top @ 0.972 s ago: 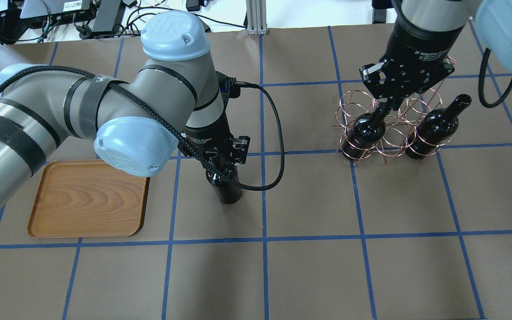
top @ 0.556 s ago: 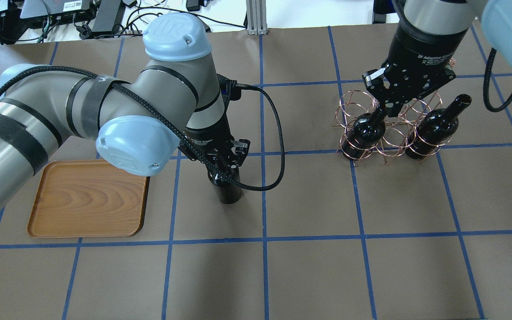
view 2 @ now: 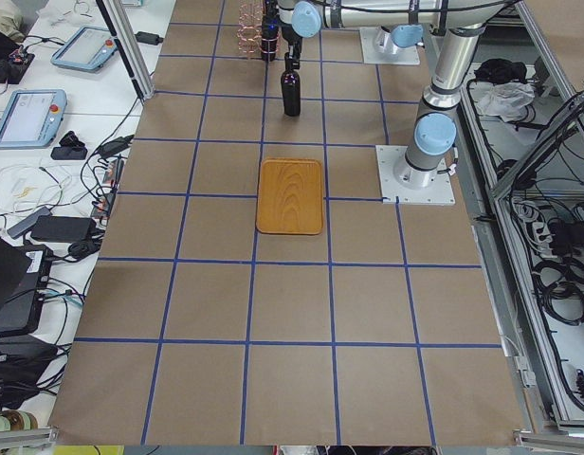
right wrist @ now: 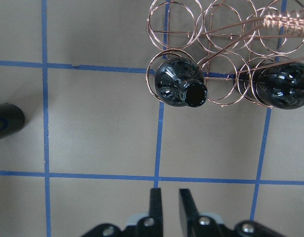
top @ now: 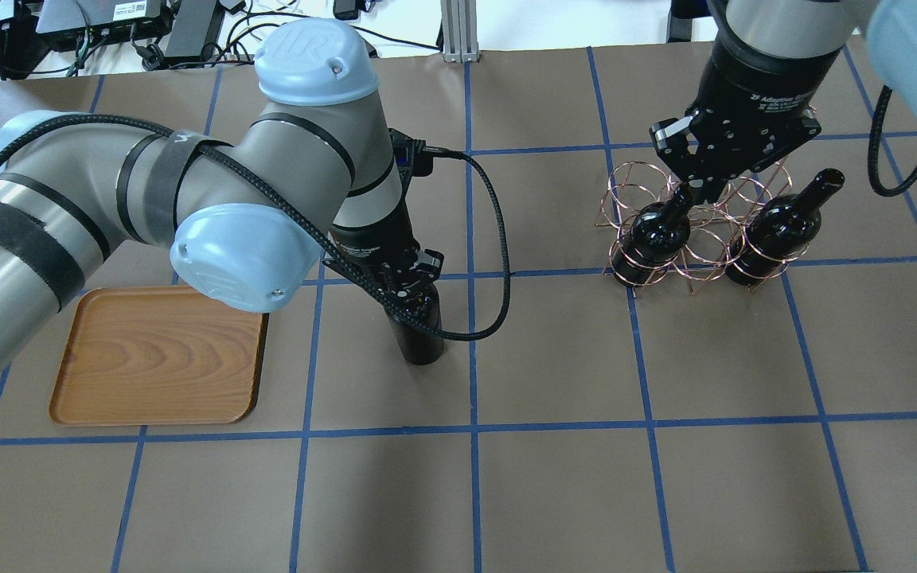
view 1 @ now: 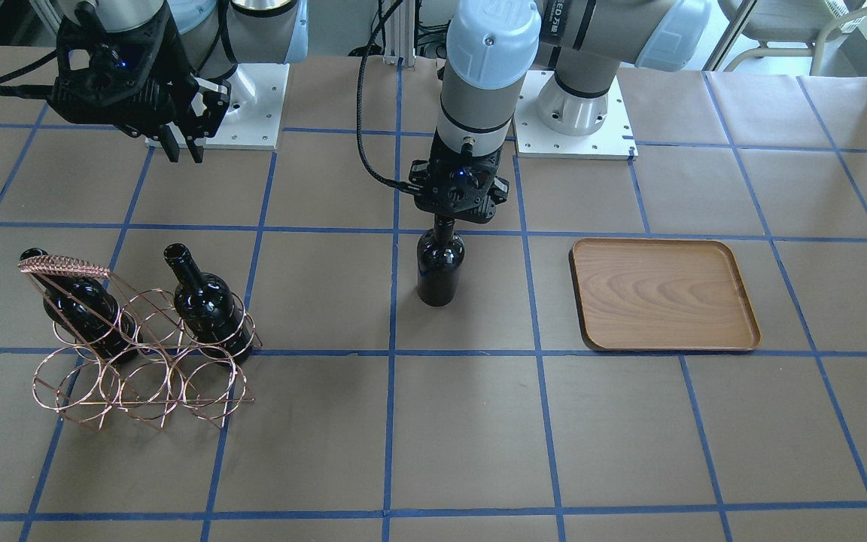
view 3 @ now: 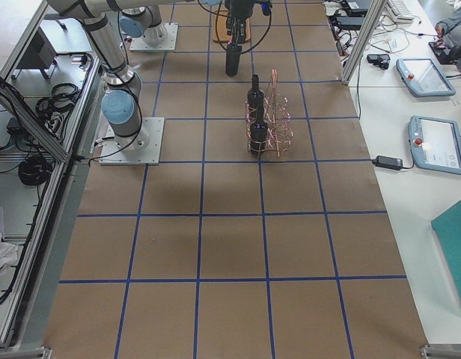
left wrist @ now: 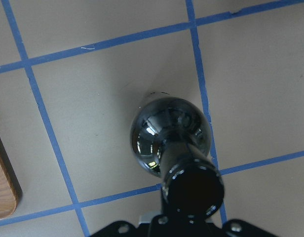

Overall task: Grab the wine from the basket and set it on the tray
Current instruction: 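Lower the left gripper around the bottle neck and close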

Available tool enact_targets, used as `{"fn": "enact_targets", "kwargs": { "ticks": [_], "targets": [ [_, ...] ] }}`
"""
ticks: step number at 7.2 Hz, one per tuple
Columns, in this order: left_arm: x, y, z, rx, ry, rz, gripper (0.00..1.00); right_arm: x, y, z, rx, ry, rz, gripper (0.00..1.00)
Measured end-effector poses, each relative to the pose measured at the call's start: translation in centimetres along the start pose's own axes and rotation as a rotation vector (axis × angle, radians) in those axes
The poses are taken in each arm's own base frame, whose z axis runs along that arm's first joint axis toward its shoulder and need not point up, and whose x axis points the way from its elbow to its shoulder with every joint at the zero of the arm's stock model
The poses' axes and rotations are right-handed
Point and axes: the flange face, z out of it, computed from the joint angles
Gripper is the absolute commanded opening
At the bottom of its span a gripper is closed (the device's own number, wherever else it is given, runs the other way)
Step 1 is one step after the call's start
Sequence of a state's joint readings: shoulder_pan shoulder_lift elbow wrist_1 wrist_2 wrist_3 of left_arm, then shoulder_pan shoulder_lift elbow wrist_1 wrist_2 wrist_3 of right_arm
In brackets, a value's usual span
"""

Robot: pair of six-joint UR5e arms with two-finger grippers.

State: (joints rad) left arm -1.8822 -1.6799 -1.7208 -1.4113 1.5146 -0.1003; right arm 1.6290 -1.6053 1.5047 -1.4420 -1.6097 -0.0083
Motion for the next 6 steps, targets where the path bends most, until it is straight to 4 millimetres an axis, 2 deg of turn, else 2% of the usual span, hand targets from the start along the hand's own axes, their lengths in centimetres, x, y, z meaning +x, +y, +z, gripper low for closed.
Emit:
{"fn": "enact_targets", "kwargs": {
  "ticks": [1, 4, 5, 6],
  "targets": [
    [0.01, 0.06, -0.08, 0.001, 0.000, -0.007, 1.00, -0.04, -0.15, 0.01, 0.007, -0.004, 0.001, 1.00],
    [0.04, 0.36, -0.75, 0.016, 0.004, -0.012, 1.00, -0.05, -0.41, 0.00, 0.021, -0.005, 0.003, 0.97],
    [0.06, 0.26, -0.80, 0.020, 0.005, -0.012, 0.90, -0.05, -0.42, 0.01, 0.021, -0.005, 0.003, 0.93],
    [0.01, -0.04, -0.68, 0.027, 0.005, -0.013, 0.87, -0.05, -0.40, 0.03, 0.019, -0.005, 0.012, 0.95]
  ]
}}
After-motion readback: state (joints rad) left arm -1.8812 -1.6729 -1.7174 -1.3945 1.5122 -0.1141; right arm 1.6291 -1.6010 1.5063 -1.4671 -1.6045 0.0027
